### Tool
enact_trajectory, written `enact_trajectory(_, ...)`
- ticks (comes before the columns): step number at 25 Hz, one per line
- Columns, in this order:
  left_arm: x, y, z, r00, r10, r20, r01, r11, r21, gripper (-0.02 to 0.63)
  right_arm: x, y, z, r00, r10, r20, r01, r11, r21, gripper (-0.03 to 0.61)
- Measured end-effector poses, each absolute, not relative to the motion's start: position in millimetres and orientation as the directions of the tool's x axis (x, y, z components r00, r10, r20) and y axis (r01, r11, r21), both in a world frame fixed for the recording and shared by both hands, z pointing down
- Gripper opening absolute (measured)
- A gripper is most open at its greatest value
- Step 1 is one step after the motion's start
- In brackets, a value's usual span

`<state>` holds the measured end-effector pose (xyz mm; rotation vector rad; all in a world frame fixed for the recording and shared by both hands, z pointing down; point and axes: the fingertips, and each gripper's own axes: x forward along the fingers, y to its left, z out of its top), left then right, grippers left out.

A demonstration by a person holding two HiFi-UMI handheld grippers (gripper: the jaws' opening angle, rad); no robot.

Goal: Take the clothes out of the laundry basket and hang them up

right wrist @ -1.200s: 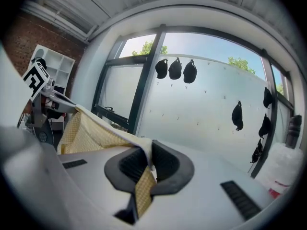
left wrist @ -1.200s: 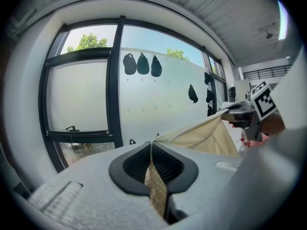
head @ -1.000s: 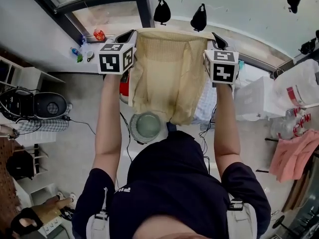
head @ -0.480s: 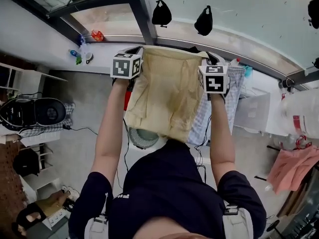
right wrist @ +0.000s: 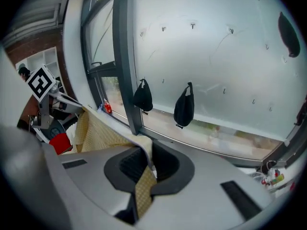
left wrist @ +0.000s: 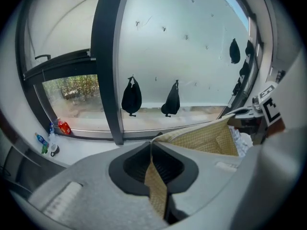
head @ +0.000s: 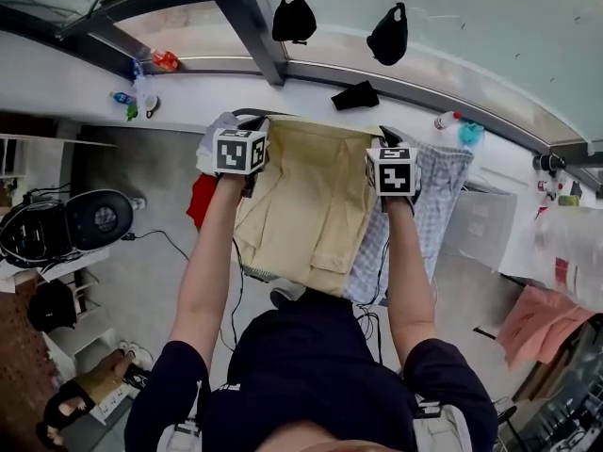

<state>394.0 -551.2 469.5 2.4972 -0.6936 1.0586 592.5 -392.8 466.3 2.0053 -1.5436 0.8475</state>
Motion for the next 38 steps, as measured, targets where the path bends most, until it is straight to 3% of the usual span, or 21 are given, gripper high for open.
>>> enact_trajectory(3, 399.3, -553.4, 484.8, 0.591, -0.304, 0.747, -0.577, -0.806, 0.129, 0.029, 600.6, -395.4, 480.3, 0.185, -0.666, 0.723, -0.960, -0.281, -0.014, 0.019)
enact_trajectory(5, 397.2, -556.9, 492.5, 0.578, -0.315, 0.753, -0.602, -0.788, 0.132, 0.031, 605.2, -396.9, 486.7, 0.188, -0.667, 0.721, -0.955, -0.297, -0.025, 0.133)
enact_trajectory(6, 394.7, -556.7, 496.9, 0.571, -0.312, 0.759, -0.609, -0.782, 0.137, 0.067, 605.8, -395.9, 490.9, 0.177, -0.665, 0.725, -0.953, -0.299, -0.042, 0.211)
enact_trajectory(7, 392.4, -553.4, 502.2, 0.568, -0.295, 0.768, -0.607, -0.781, 0.149, 0.185, 604.8, -393.4, 496.1, 0.156, -0.659, 0.736, -0.954, -0.295, -0.062, 0.282)
enact_trajectory(8, 390.3, -547.3, 508.0, 0.568, -0.266, 0.779, -0.598, -0.784, 0.168, 0.256, 602.6, -389.9, 501.7, 0.131, -0.650, 0.749, -0.955, -0.286, -0.082, 0.317)
enact_trajectory(9, 387.7, -539.9, 513.7, 0.567, -0.236, 0.789, -0.586, -0.789, 0.185, 0.270, 599.8, -385.8, 506.9, 0.108, -0.640, 0.761, -0.956, -0.277, -0.098, 0.330)
enact_trajectory(16, 360.1, -520.3, 520.2, 0.556, -0.246, 0.794, -0.617, -0.763, 0.195, 0.281, 582.6, -366.5, 513.6, 0.071, -0.641, 0.764, -0.950, -0.277, -0.144, 0.342)
enact_trajectory(25, 335.8, -487.7, 471.8, 0.633, -0.310, 0.709, -0.604, -0.771, 0.202, 0.281, 549.1, -347.5, 466.9, 0.093, -0.707, 0.701, -0.959, -0.253, -0.128, 0.342)
enact_trajectory(38, 223.7, -358.9, 395.2, 0.750, -0.356, 0.558, -0.520, -0.838, 0.166, 0.281, 428.3, -201.9, 395.1, 0.159, -0.761, 0.629, -0.961, -0.265, -0.078, 0.342)
